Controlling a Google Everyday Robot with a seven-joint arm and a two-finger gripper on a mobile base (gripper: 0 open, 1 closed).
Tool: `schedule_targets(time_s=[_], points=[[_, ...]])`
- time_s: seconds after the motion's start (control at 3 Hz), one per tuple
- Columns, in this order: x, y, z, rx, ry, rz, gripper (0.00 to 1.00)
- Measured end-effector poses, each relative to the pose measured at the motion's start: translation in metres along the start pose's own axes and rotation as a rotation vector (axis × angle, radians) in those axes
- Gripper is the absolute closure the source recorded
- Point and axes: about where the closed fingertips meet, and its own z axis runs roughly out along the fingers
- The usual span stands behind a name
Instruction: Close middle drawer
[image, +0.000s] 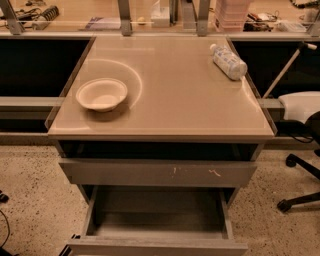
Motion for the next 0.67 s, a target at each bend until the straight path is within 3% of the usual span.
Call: schedule_targets(time_s=[0.67], points=[[0.029,-0.086,0.061,0.133,-0.084,0.107,0.00]])
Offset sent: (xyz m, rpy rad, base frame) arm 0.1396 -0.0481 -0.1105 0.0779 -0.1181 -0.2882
